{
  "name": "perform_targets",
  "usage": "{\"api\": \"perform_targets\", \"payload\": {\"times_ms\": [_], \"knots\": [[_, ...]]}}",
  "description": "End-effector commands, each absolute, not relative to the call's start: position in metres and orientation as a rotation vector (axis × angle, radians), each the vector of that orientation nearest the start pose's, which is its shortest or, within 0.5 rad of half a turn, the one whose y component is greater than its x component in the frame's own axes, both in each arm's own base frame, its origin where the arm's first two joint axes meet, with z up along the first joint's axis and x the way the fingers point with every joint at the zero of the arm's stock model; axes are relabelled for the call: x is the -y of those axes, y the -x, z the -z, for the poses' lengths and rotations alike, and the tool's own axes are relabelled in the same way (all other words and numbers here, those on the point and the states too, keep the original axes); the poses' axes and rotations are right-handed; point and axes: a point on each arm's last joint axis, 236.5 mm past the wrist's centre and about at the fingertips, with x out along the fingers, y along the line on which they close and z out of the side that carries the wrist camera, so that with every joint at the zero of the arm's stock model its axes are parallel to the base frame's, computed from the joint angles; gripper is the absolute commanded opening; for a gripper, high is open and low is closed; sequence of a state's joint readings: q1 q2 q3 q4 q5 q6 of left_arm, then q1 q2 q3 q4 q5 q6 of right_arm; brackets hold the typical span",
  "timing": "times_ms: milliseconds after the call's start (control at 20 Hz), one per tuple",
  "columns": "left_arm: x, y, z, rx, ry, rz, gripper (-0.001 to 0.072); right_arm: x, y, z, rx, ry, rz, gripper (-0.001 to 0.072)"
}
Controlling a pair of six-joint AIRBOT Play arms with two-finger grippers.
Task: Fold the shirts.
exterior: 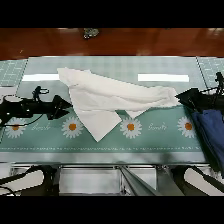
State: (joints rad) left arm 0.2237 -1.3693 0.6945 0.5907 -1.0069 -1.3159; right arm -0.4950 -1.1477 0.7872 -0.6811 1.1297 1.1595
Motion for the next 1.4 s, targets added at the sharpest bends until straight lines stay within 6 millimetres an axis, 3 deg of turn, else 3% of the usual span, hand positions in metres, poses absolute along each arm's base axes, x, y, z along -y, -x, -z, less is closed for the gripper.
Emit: {"api": "perform_targets", "payload": {"times_ms": [0,200,250,300,350,450,550,700,850,1000,1100,1350], "knots": [[0.121,-0.337,0.105,-1.383,1.04,0.192,0.0502,0.0,-0.351,-0.007,-1.046,-0.836,-0.206,0.0403],[0.142,-0.347,0.109,-1.365,1.111,0.191,0.0498,0.001,-0.352,-0.007,-1.042,-0.835,-0.202,0.0403],[0.146,-0.351,0.108,-1.351,1.108,0.195,0.0412,0.002,-0.352,-0.007,-1.04,-0.834,-0.199,0.0403],[0.151,-0.353,0.106,-1.344,1.083,0.216,0.0072,0.002,-0.353,-0.007,-1.039,-0.834,-0.198,0.0403],[0.154,-0.356,0.101,-1.331,1.051,0.25,0.0019,0.002,-0.352,-0.007,-1.04,-0.834,-0.199,0.0403],[0.155,-0.365,0.087,-1.31,1.033,0.301,0.0019,0.008,-0.35,-0.002,-1.053,-0.829,-0.173,0.0403],[0.146,-0.377,0.065,-1.264,1.025,0.357,0.0019,0.028,-0.34,0.01,-1.091,-0.828,-0.08,0.0403],[0.103,-0.385,0.045,-1.196,1.016,0.322,0.0019,0.059,-0.314,0.036,-1.192,-0.825,0.092,0.0403],[0.085,-0.369,0.046,-1.242,1.014,0.328,0.0019,0.056,-0.303,0.057,-1.232,-0.845,0.117,0.0403],[0.081,-0.359,0.051,-1.281,0.982,0.331,0.0019,0.038,-0.301,0.072,-1.295,-0.927,0.053,0.0403],[0.079,-0.358,0.054,-1.289,0.966,0.325,0.0019,0.037,-0.302,0.082,-1.312,-0.951,0.052,0.0403],[0.079,-0.358,0.054,-1.289,0.966,0.326,0.002,0.039,-0.328,0.098,-1.246,-1.044,0.058,0.0403]]}}
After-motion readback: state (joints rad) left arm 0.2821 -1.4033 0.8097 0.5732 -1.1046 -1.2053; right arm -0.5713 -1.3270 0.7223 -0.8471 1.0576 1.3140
